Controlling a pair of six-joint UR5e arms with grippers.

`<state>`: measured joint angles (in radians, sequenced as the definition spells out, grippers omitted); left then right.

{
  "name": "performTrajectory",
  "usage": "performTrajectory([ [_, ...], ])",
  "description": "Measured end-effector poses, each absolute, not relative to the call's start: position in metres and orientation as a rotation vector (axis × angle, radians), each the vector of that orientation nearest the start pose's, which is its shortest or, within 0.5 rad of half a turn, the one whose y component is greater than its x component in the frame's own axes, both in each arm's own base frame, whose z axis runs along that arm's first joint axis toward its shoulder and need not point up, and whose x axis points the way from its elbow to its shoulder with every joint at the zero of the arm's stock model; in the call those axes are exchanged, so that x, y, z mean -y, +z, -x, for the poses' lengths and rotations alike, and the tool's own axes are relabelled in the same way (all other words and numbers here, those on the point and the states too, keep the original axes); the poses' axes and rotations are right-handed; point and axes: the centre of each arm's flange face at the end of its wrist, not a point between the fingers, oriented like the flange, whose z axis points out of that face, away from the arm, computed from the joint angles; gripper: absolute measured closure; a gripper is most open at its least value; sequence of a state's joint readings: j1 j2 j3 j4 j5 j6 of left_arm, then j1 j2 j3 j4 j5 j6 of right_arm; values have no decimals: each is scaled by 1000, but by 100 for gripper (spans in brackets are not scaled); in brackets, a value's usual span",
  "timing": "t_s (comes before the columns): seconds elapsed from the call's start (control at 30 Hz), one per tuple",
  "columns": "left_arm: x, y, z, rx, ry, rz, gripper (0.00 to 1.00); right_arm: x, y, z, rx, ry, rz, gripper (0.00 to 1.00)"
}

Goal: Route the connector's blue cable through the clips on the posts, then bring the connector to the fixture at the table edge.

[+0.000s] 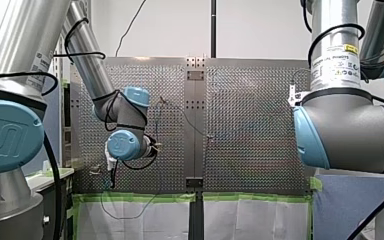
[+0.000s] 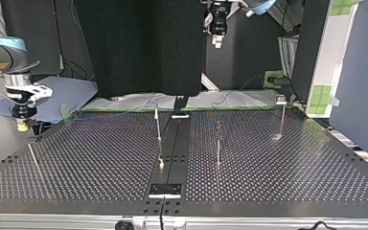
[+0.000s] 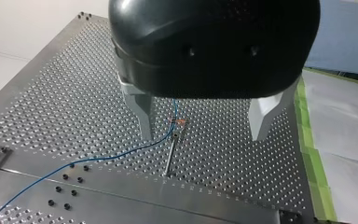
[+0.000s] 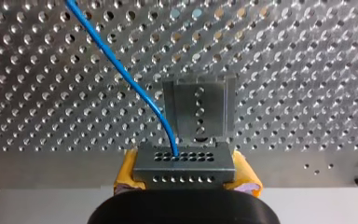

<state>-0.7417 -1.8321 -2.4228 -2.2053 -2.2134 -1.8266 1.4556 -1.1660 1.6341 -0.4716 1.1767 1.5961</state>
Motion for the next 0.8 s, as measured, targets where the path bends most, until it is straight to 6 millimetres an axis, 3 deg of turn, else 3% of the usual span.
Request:
performTrajectory([
  [0.33, 287, 109, -204, -1716, -175, 49, 2, 638, 271, -101, 1071, 1419, -1441, 100],
  [0.8, 285, 110, -205, -1714, -161, 60, 2, 647, 282, -104, 1013, 1452, -1465, 100],
])
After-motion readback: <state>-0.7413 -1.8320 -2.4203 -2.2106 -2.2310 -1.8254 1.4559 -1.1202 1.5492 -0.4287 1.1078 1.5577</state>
